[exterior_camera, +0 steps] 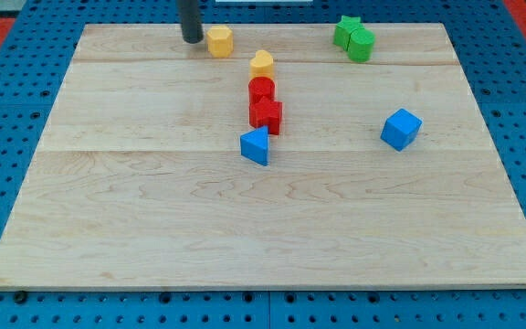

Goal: Slightly move the yellow hexagon towards the right

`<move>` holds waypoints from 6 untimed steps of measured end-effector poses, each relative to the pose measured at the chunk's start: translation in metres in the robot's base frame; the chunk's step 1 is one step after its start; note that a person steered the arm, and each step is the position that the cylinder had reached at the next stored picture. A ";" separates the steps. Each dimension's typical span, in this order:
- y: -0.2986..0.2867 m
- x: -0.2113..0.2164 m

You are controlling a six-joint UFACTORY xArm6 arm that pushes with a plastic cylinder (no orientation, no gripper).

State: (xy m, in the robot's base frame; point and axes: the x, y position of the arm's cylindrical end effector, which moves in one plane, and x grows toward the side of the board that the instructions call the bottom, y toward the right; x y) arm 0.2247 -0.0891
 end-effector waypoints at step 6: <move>0.015 0.125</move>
